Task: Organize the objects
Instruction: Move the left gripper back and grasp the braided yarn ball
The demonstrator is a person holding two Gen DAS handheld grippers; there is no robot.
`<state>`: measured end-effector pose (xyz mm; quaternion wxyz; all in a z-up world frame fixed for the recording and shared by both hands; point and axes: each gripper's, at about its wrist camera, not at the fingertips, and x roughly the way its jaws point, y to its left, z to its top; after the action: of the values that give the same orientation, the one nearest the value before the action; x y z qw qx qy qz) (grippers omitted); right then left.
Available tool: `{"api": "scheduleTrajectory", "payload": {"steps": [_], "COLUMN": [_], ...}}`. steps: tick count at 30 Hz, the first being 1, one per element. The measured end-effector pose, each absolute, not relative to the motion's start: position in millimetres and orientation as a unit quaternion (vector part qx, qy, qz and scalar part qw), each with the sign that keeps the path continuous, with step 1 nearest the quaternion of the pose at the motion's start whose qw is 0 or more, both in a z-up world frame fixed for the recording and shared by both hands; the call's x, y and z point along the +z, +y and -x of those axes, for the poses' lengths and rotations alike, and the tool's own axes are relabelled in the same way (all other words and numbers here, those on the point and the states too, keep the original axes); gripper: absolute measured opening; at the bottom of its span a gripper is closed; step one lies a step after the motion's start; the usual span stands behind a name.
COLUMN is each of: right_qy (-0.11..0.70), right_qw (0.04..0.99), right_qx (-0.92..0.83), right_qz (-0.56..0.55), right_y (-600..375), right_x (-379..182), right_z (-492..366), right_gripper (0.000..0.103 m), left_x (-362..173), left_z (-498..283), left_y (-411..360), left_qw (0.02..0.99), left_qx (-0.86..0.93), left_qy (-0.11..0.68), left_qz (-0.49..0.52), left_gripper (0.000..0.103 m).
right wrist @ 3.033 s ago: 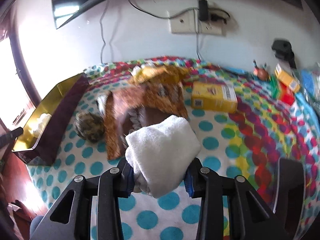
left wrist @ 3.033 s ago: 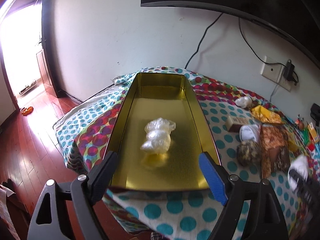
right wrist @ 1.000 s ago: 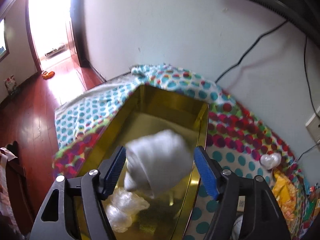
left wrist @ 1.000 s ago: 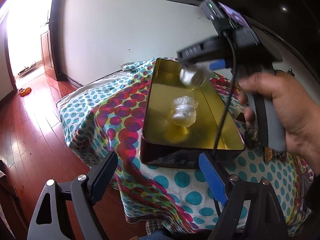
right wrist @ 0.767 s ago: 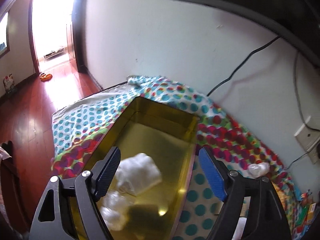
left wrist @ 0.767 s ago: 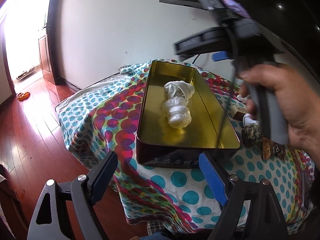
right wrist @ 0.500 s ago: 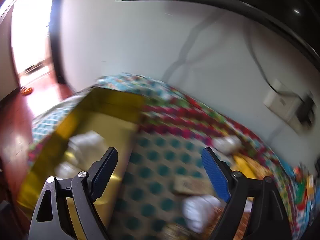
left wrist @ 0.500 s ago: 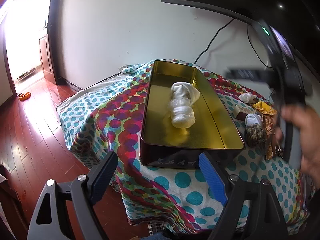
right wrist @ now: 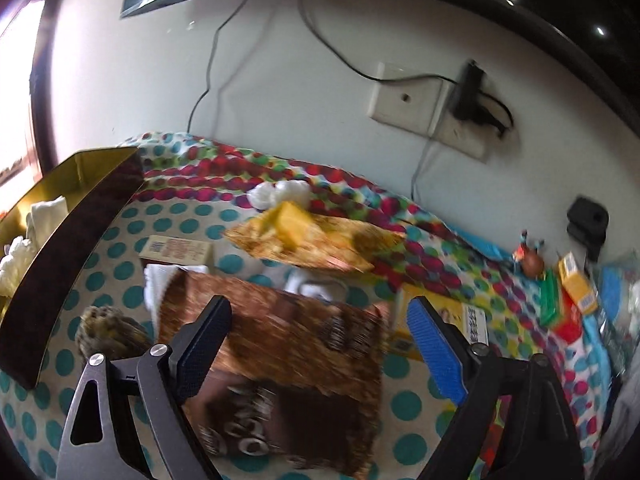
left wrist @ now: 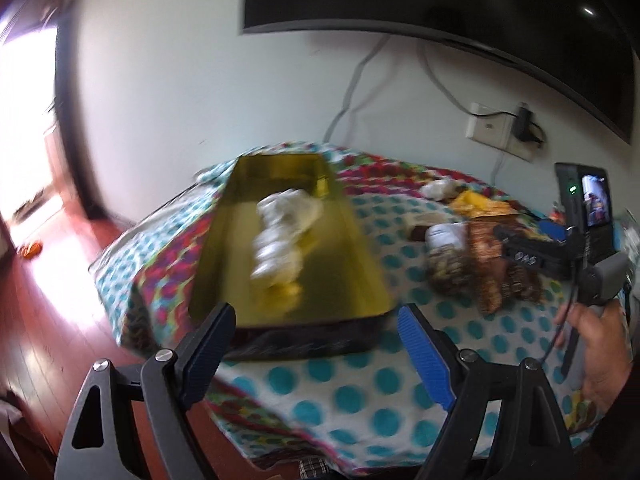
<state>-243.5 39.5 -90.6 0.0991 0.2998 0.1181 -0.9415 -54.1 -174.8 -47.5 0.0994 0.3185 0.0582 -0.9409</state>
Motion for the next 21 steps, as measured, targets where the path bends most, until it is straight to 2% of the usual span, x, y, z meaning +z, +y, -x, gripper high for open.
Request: {"api": "scheduleTrajectory", "payload": {"steps": [8, 14, 21], "right_qy": [0.046, -0.016, -0.109], "right_qw": [0.077, 0.024, -0.046], "right_qx": [-0.952, -0.947, -0.924], "right_qz": [-0.291, -0.319, -0.363], "right_y": [81, 122, 167], "right_x": [-91, -96, -111], "right_z": [241, 252, 263], "right_gripper": [0.097, 0.097, 0.097], "left_x": [-34, -53, -84], "left_z": [102, 138, 170], "left_y": [-105, -66, -57], "left_qw": [0.038, 0.027, 0.043], "left_qx": [-0.943, -0.937, -0.926], "left_qy": [0.017, -0.012, -0.009], "left_qz": [-0.329, -0.347, -0.376], "left_gripper": [0.086, 0.086, 0.086]}}
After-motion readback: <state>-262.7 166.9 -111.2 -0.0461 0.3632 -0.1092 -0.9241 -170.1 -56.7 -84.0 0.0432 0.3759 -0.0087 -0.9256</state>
